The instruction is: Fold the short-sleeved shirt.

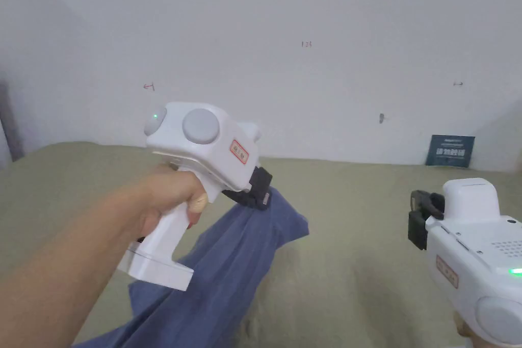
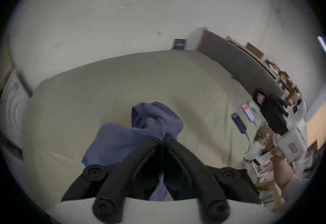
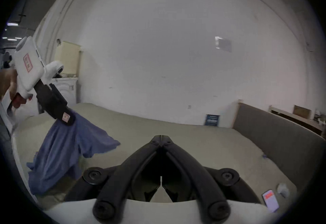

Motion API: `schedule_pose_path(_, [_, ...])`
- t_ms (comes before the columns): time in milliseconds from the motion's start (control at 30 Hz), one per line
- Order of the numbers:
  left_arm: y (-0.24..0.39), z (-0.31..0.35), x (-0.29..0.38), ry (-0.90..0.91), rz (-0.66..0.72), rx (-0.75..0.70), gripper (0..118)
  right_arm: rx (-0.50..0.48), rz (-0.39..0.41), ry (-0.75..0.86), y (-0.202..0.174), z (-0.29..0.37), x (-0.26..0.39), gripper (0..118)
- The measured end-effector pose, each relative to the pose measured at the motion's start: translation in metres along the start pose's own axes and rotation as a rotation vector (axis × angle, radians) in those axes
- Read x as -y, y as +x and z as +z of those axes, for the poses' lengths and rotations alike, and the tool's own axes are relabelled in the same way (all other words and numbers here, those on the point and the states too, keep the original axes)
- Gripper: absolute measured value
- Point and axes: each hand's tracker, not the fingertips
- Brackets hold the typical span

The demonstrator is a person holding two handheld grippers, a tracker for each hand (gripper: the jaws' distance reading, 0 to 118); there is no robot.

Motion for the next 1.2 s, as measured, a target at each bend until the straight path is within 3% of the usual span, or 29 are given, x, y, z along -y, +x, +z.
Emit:
schedule_pose_path(167, [0.098, -0.06, -0.007, -0.05, -0.102, 0.201, 1, 0.122, -0.003, -0.018, 0.064, 0.034, 0.004, 0])
schedule_pose_path(300, [0.142, -0.129, 0.01, -0.158, -0.158, 0.324, 1, 0.181, -0.016, -0.042, 0.094, 0.055, 0.015, 0])
schedule_pose_path(467, [0.172, -0.185, 0.066, -0.276, -0.222, 0.346, 1, 0.216, -0.022, -0.083, 0.109, 0.065, 0.03, 0])
schedule_pose_path(533, [0.173, -0.202, 0.084, -0.312, -0.186, 0.36, 1, 0.216, -0.026, -0.091, 0.11, 0.067, 0.033, 0])
schedule_pose_path(567, [0.171, -0.207, 0.091, -0.309, -0.187, 0.357, 6, 0.215, -0.03, -0.091, 0.109, 0.067, 0.033, 0])
schedule_pose_path(600, [0.168, -0.22, 0.093, -0.306, -0.179, 0.352, 31, 0.212, -0.035, -0.087, 0.108, 0.067, 0.033, 0])
schedule_pose_path(633, [0.164, -0.225, 0.097, -0.302, -0.158, 0.336, 73, 0.202, -0.046, -0.075, 0.107, 0.068, 0.033, 0])
schedule_pose_path(667, [0.158, -0.227, 0.098, -0.306, -0.115, 0.296, 106, 0.194, -0.049, -0.069, 0.105, 0.068, 0.032, 0])
schedule_pose_path(700, [0.148, -0.222, 0.096, -0.29, -0.056, 0.285, 115, 0.185, -0.049, -0.07, 0.102, 0.068, 0.03, 0])
schedule_pose_path(733, [0.14, -0.21, 0.09, -0.274, -0.002, 0.311, 107, 0.169, -0.053, -0.071, 0.099, 0.068, 0.028, 0])
schedule_pose_path(800, [0.118, -0.182, 0.076, -0.224, 0.081, 0.295, 80, 0.141, -0.056, -0.062, 0.093, 0.07, 0.024, 0])
schedule_pose_path(867, [0.095, -0.139, 0.065, -0.081, 0.082, 0.23, 77, 0.121, -0.049, -0.054, 0.085, 0.07, 0.019, 0])
schedule_pose_path(933, [0.07, -0.086, 0.067, 0.126, 0.064, 0.159, 65, 0.104, -0.051, -0.046, 0.077, 0.071, 0.015, 0])
schedule_pose_path(967, [0.059, -0.062, 0.072, 0.21, 0.092, 0.1, 48, 0.098, -0.053, -0.044, 0.074, 0.071, 0.013, 0])
schedule_pose_path(1000, [0.049, -0.035, 0.082, 0.301, 0.128, 0.009, 15, 0.094, -0.055, -0.042, 0.07, 0.071, 0.012, 0])
schedule_pose_path(1067, [0.032, 0.005, 0.107, 0.47, 0.2, -0.182, 9, 0.082, -0.067, -0.041, 0.064, 0.071, 0.012, 0])
schedule_pose_path(1200, [0.01, 0.068, 0.174, 0.668, 0.268, -0.409, 4, 0.06, -0.082, -0.048, 0.05, 0.072, 0.021, 0])
